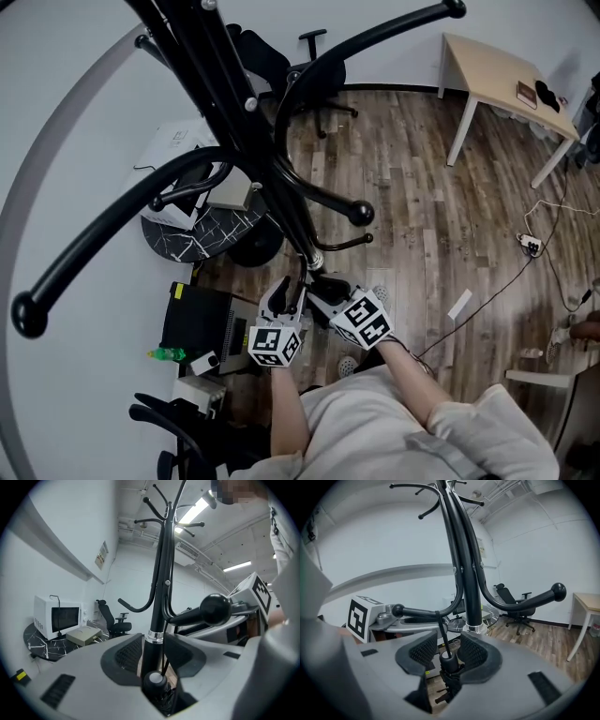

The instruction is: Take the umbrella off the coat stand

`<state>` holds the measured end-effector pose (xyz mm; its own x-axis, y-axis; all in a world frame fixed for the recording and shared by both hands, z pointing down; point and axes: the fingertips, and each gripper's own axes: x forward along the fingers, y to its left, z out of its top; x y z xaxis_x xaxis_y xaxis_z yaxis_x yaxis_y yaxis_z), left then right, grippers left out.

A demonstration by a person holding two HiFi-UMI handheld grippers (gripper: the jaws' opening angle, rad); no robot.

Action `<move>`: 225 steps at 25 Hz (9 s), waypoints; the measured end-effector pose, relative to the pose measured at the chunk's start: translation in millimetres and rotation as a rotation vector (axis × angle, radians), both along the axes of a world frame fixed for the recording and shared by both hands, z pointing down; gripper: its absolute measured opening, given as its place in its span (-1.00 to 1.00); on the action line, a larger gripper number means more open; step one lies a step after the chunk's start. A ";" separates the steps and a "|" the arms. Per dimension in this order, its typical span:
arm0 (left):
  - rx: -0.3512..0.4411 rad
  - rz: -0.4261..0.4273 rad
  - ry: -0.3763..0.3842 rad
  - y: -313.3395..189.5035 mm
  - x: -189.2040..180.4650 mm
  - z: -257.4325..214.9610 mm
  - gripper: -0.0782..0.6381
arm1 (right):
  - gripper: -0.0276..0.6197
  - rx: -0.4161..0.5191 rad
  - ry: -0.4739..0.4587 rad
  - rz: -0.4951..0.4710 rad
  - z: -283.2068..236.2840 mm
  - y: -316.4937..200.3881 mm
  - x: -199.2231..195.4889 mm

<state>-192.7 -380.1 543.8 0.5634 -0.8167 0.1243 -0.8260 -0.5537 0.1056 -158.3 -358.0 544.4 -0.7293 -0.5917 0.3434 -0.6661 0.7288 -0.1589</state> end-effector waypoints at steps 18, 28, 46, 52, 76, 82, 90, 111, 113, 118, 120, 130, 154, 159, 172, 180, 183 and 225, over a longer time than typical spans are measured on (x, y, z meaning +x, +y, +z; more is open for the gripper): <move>0.097 0.054 -0.070 8.7 -1.5 -8.8 -0.71 | -0.41 -0.007 0.004 0.009 6.4 13.2 -10.0; 0.113 0.035 -0.147 17.7 -5.1 -15.6 -0.72 | -0.41 -0.001 -0.011 0.027 5.5 16.5 -12.7; 0.106 0.069 -0.179 19.4 -0.1 -17.1 -0.72 | -0.69 0.068 -0.023 0.210 7.1 -10.6 -19.8; 0.117 0.053 -0.169 17.5 -8.2 -18.6 -0.72 | -0.89 0.132 0.029 0.272 8.6 -11.7 -7.1; 0.143 0.032 -0.092 21.5 -15.2 -31.7 -0.72 | -0.89 0.211 0.067 0.310 -20.8 -1.5 7.7; 0.152 0.027 -0.080 25.8 -14.9 -39.5 -0.72 | -0.89 0.222 0.059 0.310 -29.4 3.6 8.2; 0.158 0.011 -0.060 33.5 -20.2 -41.1 -0.72 | -0.89 0.223 0.045 0.296 -35.1 12.6 1.2; 0.172 -0.019 -0.052 62.6 -28.2 -50.4 -0.72 | -0.89 0.244 0.031 0.258 -43.6 42.5 -9.6; 0.172 -0.020 -0.052 64.5 -27.8 -51.7 -0.72 | -0.89 0.244 0.030 0.260 -44.9 44.6 -9.1; 0.176 -0.025 -0.044 69.3 -27.4 -53.4 -0.72 | -0.89 0.248 0.032 0.258 -45.5 50.2 -9.2; 0.181 -0.028 -0.039 71.7 -28.3 -55.1 -0.72 | -0.89 0.252 0.033 0.256 -46.7 52.4 -10.1; 0.163 -0.039 -0.040 89.1 -34.1 -48.3 -0.72 | -0.89 0.231 0.032 0.256 -39.2 63.9 -14.3; 0.081 0.028 -0.010 116.1 32.9 -10.1 -0.72 | -0.89 0.116 0.011 0.329 -5.4 98.9 53.3; 0.067 0.016 -0.026 130.7 67.0 -13.8 -0.72 | -0.89 0.114 -0.042 0.312 -9.8 110.7 86.3; 0.047 -0.089 -0.106 211.1 159.5 -19.2 -0.72 | -0.89 0.157 -0.014 0.102 -18.7 182.8 176.7; 0.067 -0.127 -0.145 255.7 192.4 -27.4 -0.72 | -0.89 0.155 -0.064 0.037 -34.8 221.6 210.9; 0.070 -0.141 -0.153 265.7 200.5 -34.5 -0.72 | -0.89 0.167 -0.073 0.021 -42.2 229.7 219.9; 0.050 -0.013 -0.192 239.7 261.5 -43.4 -0.72 | -0.89 0.168 -0.125 0.004 -46.0 213.0 269.2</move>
